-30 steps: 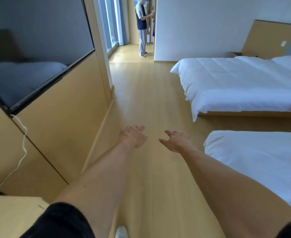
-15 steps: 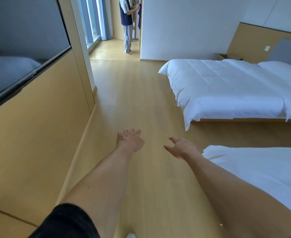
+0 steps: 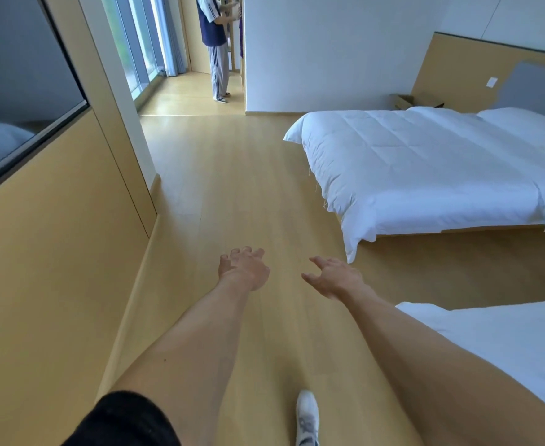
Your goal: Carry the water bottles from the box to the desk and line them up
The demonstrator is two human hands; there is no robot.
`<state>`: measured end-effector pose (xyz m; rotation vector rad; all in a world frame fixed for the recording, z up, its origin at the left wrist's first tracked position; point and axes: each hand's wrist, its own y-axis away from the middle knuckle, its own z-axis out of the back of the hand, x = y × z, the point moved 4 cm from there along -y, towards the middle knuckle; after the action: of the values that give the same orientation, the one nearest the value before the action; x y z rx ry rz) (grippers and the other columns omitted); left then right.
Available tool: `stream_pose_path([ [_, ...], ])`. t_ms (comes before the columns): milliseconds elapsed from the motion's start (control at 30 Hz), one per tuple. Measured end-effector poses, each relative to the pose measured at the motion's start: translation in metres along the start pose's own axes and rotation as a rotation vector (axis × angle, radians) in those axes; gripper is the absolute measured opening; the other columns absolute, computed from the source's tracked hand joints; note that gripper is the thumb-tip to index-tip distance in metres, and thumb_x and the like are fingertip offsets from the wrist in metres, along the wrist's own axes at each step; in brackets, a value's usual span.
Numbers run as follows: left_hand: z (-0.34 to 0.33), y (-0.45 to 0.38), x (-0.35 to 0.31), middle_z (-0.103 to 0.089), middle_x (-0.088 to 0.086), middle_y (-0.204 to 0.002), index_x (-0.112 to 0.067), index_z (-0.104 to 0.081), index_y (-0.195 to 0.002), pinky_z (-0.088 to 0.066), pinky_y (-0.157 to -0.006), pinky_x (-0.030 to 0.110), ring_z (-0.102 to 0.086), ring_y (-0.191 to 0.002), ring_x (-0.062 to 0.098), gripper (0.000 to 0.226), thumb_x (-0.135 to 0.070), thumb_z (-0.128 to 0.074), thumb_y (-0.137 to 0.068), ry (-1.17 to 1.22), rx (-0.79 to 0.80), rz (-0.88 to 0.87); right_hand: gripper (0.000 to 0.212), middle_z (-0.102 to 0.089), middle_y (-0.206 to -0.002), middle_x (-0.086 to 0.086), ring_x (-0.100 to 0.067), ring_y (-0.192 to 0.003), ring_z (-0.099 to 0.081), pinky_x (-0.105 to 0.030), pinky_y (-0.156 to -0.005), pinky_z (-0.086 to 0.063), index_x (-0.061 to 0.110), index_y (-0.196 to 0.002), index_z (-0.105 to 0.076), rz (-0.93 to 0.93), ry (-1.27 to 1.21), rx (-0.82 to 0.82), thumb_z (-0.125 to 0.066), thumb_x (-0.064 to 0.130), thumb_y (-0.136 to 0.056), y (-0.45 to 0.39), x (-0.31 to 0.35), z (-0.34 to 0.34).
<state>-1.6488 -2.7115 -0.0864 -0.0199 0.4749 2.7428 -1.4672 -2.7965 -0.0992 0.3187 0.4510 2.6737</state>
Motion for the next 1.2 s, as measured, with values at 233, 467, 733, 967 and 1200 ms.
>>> stream_pose_path([
  [233,0.041,-0.124,-0.02,-0.033,0.001,-0.159,-0.03,-0.031,-0.155,-0.026,-0.117,0.044,-0.031,-0.146,0.026,0.053,-0.043,-0.037,-0.104,-0.009,-0.01,0.027,0.066,-0.034,-0.159,-0.002,-0.026,-0.145,-0.033,-0.046,-0.115,-0.031,0.037,-0.156,-0.023,0.039,0.002,0.024,-0.033,0.066,-0.098,-0.137,-0.015,0.035],
  [467,0.106,-0.241,-0.042,-0.028,-0.002,-0.163,-0.033,-0.028,-0.157,-0.022,-0.119,0.045,-0.027,-0.148,0.026,0.055,-0.047,-0.036,-0.104,0.033,-0.054,0.045,0.062,-0.036,-0.158,-0.005,-0.028,-0.144,-0.034,-0.045,-0.115,-0.031,0.032,-0.156,-0.026,0.097,0.046,0.025,-0.031,0.06,-0.101,-0.263,-0.021,0.11],
  [733,0.134,-0.351,-0.02,-0.03,-0.001,-0.161,-0.032,-0.028,-0.157,-0.022,-0.12,0.047,-0.028,-0.148,0.027,0.055,-0.047,-0.035,-0.104,0.057,-0.029,0.091,0.064,-0.035,-0.159,-0.005,-0.026,-0.146,-0.032,-0.045,-0.117,-0.03,0.032,-0.156,-0.026,0.155,0.125,0.061,-0.031,0.062,-0.1,-0.379,0.01,0.142],
  [967,0.154,-0.482,0.016,-0.03,0.0,-0.161,-0.031,-0.029,-0.156,-0.022,-0.12,0.047,-0.027,-0.148,0.028,0.055,-0.047,-0.035,-0.104,0.06,-0.007,0.062,0.066,-0.033,-0.16,-0.004,-0.025,-0.147,-0.028,-0.048,-0.117,-0.024,0.033,-0.157,-0.023,0.13,0.151,0.053,-0.031,0.064,-0.099,-0.502,0.057,0.169],
  [1200,0.205,-0.626,0.062,-0.033,0.0,-0.16,-0.031,-0.03,-0.156,-0.024,-0.119,0.046,-0.028,-0.147,0.027,0.054,-0.046,-0.035,-0.105,0.046,0.021,-0.032,0.066,-0.032,-0.161,-0.003,-0.023,-0.148,-0.029,-0.045,-0.117,-0.029,0.035,-0.157,-0.021,0.07,0.15,0.038,-0.031,0.065,-0.099,-0.624,0.122,0.227],
])
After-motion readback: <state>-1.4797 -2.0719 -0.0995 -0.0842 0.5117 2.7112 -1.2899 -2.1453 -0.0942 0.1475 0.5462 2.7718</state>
